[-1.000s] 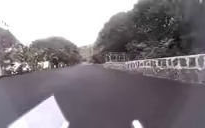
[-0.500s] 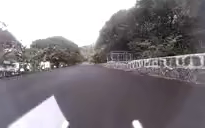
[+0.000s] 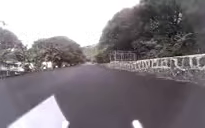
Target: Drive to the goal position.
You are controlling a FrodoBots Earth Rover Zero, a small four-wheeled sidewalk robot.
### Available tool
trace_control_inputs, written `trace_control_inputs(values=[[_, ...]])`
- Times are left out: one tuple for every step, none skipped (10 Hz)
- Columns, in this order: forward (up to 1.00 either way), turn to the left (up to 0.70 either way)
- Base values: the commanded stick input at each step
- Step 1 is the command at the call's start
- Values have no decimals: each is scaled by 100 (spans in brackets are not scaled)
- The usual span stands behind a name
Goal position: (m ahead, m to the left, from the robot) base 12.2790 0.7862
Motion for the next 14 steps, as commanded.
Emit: trace_control_inputs(values=[[100,0],[100,0],[100,0],[100,0],[100,0],[100,0],[100,0],[100,0],[100,0],[100,0],[100,0],[100,0],[100,0],[100,0]])
